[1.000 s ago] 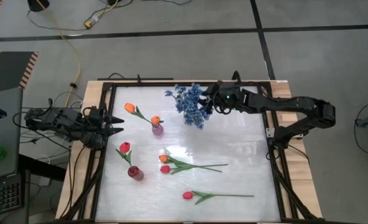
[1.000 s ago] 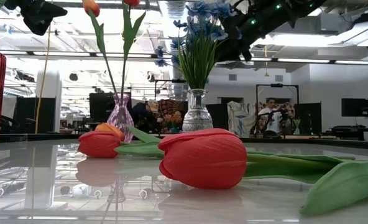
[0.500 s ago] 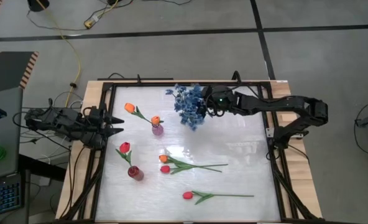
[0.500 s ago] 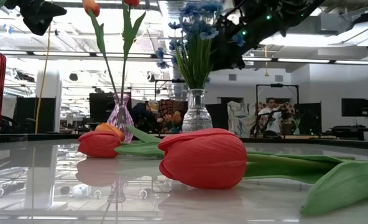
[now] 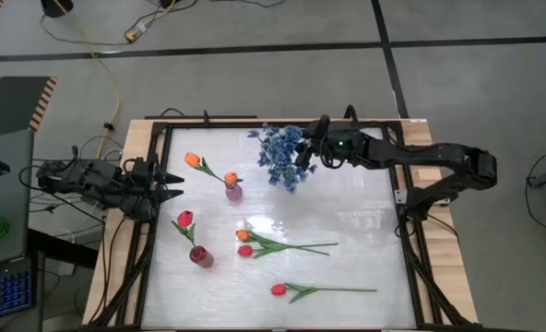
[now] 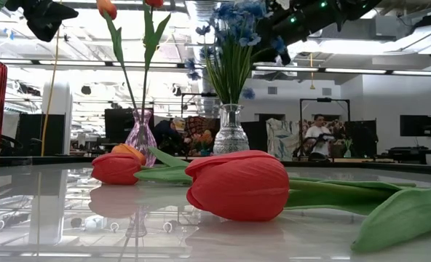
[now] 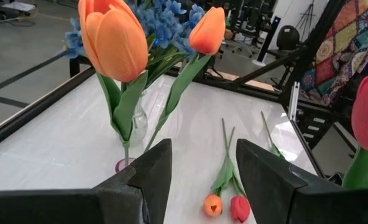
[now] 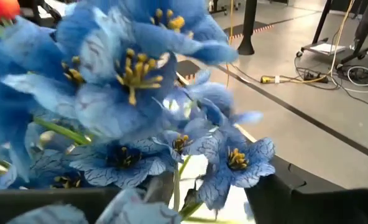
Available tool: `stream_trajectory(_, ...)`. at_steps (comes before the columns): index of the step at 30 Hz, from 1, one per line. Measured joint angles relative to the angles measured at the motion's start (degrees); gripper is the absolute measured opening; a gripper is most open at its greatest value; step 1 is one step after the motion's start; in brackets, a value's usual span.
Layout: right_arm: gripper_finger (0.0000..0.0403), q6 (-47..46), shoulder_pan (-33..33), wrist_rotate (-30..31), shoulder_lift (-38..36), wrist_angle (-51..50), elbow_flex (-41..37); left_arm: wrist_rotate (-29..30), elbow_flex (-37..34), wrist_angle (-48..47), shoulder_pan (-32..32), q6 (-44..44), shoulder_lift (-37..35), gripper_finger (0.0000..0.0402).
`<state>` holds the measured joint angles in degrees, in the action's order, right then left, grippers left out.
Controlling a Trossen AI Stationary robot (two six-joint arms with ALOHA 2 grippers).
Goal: Sort flowers into vase by color
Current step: Put the blue flowers into the transparent vase
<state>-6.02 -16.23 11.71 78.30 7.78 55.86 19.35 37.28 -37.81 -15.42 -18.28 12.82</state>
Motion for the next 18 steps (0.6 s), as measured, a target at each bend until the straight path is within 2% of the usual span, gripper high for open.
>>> stream_trajectory(7, 0.0201, 0.3, 0.0, 0.1, -2.0, -0.7, 0.0, 0.0, 0.0, 0.0, 0.0, -0.1, 0.0, 0.0167)
stream_trajectory(18, 0.0201, 0.4, 0.0, 0.3, -2.1, -8.7, 0.0, 0.0, 0.0, 0.0, 0.0, -0.3, 0.0, 0.0167)
